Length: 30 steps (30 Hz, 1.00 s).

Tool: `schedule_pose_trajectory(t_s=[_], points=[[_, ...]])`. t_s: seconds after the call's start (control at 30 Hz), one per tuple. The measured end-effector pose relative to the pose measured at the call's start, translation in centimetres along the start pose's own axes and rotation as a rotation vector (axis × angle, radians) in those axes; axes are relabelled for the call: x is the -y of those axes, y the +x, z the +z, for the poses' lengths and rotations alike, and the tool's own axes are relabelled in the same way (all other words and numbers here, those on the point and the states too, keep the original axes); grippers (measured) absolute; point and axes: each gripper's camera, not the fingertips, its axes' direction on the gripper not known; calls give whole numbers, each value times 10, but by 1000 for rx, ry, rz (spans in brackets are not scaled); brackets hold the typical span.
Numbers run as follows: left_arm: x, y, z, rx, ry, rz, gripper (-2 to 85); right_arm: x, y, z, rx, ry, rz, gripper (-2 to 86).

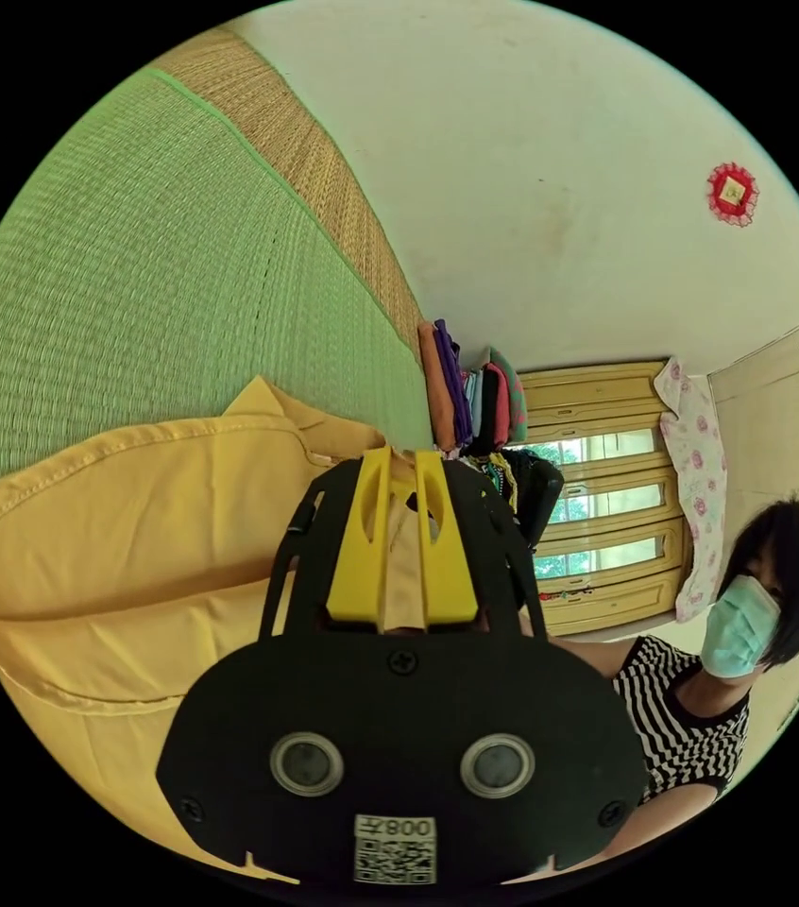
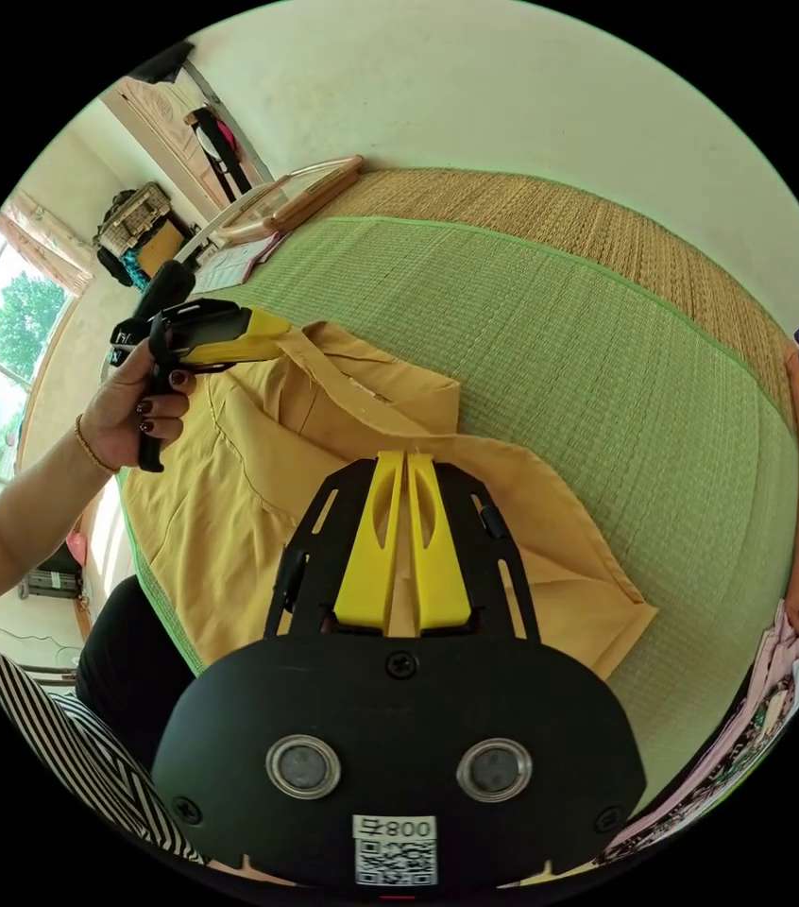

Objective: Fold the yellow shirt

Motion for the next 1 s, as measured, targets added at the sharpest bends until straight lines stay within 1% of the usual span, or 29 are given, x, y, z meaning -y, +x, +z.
schedule_pose_trajectory(t_s=[0.1, 0.17, 0.23, 0.37, 0.43, 0.53, 0.6, 0.7, 0.8, 1.0], points=[[-4, -4, -13, 20, 46, -1, 64, 11, 11, -4, -25, 10, 25, 4], [-9, -3, -23, 33, 68, 16, 69, 12, 16, -9, -3, 25, 37, 6], [-24, 2, -38, 91, 76, 48, 73, 5, 16, -15, 18, 49, 40, 9], [-59, -4, -59, 125, 79, 35, 76, -39, 11, -20, 79, 56, 54, 26], [-83, -19, -71, 141, 78, -28, 80, -62, 8, -16, 102, 42, 64, 37], [-105, -44, -79, 108, 85, -131, 86, -85, -3, -3, 84, -15, 42, 52], [-112, -53, -83, 96, 103, -162, 88, -91, -14, 8, 24, -52, 5, 57], [-116, -62, -86, 88, 127, -192, 86, -91, -24, 16, -17, -75, -31, 60], [-117, -69, -89, 53, 160, -204, 79, -92, -23, 21, 10, -70, -15, 61], [-116, -75, -93, 22, 168, -204, 48, -98, -20, 31, 52, -61, -5, 62]])
